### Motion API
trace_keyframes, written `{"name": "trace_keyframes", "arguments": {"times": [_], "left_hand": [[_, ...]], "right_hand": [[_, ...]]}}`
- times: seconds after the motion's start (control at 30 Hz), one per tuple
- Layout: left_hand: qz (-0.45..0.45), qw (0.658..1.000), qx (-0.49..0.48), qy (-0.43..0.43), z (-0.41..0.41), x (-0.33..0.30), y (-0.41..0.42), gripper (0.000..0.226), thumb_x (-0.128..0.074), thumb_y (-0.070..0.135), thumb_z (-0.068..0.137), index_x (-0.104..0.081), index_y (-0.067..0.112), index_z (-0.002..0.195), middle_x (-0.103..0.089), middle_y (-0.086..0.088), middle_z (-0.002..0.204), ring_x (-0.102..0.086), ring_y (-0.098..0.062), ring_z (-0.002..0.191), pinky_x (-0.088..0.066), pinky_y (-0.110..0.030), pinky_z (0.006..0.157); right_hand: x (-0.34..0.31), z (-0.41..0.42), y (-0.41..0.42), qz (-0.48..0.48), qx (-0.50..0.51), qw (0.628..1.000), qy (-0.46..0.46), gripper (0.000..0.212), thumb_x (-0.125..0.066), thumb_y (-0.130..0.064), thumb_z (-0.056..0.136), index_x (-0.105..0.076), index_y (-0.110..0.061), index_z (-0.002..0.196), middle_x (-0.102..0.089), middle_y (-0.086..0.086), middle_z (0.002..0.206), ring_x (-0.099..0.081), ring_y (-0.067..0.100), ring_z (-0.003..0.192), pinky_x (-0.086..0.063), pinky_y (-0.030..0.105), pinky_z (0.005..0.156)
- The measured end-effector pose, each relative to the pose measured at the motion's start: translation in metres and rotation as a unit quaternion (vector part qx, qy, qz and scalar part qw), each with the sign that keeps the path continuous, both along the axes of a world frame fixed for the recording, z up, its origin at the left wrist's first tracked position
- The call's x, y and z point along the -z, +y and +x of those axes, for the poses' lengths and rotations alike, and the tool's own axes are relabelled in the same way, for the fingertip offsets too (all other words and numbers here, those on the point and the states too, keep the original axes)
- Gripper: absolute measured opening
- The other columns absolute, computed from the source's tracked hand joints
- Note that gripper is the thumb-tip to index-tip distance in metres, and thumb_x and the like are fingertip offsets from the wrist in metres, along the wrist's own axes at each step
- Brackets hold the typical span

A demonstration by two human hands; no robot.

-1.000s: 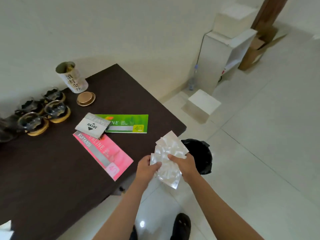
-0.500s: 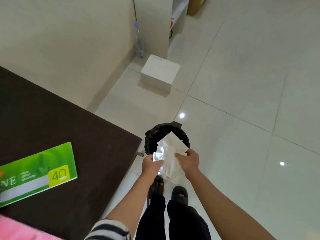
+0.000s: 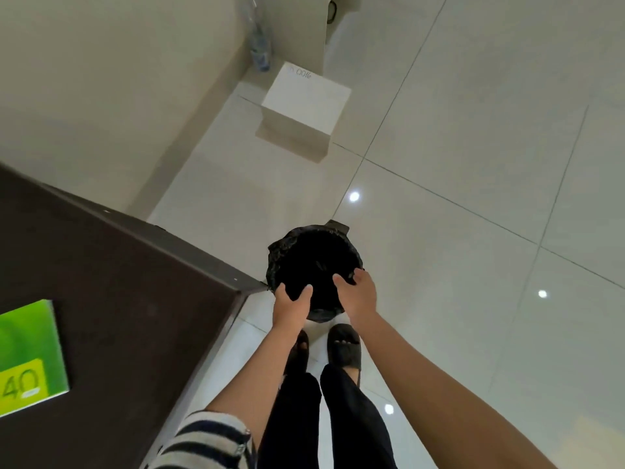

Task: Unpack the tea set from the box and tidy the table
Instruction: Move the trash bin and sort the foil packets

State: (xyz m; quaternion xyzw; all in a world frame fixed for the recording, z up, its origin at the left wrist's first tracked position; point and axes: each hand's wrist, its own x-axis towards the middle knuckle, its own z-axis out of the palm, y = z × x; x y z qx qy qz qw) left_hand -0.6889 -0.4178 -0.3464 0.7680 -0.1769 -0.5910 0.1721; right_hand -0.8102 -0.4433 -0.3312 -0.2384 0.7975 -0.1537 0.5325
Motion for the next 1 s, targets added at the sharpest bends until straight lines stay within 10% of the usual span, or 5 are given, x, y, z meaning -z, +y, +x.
{"name": "trace_keyframes", "arguments": {"times": [0.5, 0.8, 1.0], "left_hand": [[-0.143, 0.968, -0.194, -0.074, -0.017, -0.179, 0.097, 0.056, -0.053, 0.04, 0.091, -0.042, 0.007, 0.135, -0.047, -0.006, 0.14, -0.045, -0.023, 0.129, -0.036, -0.04, 0.108], [-0.245, 0.841, -0.417, -0.241, 0.073, -0.271, 0.235, 0.013, -0.059, 0.022, 0.091, -0.062, 0.012, 0.098, -0.063, 0.003, 0.085, -0.059, -0.018, 0.085, -0.042, -0.028, 0.078], [-0.24, 0.772, -0.514, -0.285, 0.141, -0.275, 0.367, 0.023, -0.057, 0.024, 0.092, -0.063, 0.01, 0.108, -0.065, -0.001, 0.101, -0.061, -0.015, 0.096, -0.048, -0.029, 0.086]], "right_hand": [[-0.181, 0.024, 0.073, -0.145, -0.118, 0.978, -0.096, 0.044, -0.06, -0.027, 0.092, -0.053, -0.012, 0.132, -0.057, 0.001, 0.131, -0.053, 0.016, 0.121, -0.04, 0.025, 0.099], [-0.26, 0.127, 0.173, -0.216, -0.316, 0.911, -0.156, 0.028, -0.061, -0.019, 0.091, -0.062, -0.008, 0.116, -0.064, 0.003, 0.109, -0.059, 0.01, 0.097, -0.036, 0.013, 0.079], [-0.278, 0.225, 0.274, -0.247, -0.472, 0.829, -0.173, 0.025, -0.058, -0.018, 0.09, -0.063, -0.009, 0.113, -0.067, 0.006, 0.111, -0.063, 0.018, 0.102, -0.043, 0.021, 0.081]]}}
